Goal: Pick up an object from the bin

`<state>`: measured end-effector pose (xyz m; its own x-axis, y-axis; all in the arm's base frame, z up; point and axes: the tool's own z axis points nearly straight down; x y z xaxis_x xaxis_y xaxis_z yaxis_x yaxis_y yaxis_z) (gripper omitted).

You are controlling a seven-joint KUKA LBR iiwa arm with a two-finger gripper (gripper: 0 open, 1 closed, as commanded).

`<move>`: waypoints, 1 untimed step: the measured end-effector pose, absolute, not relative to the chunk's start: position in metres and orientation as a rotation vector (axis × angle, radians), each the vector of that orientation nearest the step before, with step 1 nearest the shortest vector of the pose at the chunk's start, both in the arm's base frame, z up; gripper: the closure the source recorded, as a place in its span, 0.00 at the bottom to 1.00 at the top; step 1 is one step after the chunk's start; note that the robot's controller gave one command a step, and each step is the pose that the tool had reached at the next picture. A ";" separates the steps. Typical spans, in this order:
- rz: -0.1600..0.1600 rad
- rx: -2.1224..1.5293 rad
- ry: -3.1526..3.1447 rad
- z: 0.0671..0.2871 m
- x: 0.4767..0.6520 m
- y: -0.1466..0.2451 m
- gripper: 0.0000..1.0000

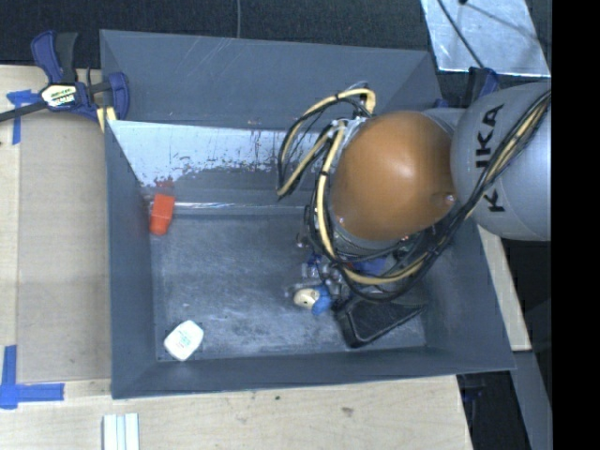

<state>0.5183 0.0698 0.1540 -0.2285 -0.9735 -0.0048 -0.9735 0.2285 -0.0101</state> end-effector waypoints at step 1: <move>-0.008 -2.018 2.396 0.329 0.520 0.077 1.00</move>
Offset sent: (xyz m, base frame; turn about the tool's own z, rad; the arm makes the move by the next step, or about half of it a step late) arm 0.0003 0.0067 0.1699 -0.0614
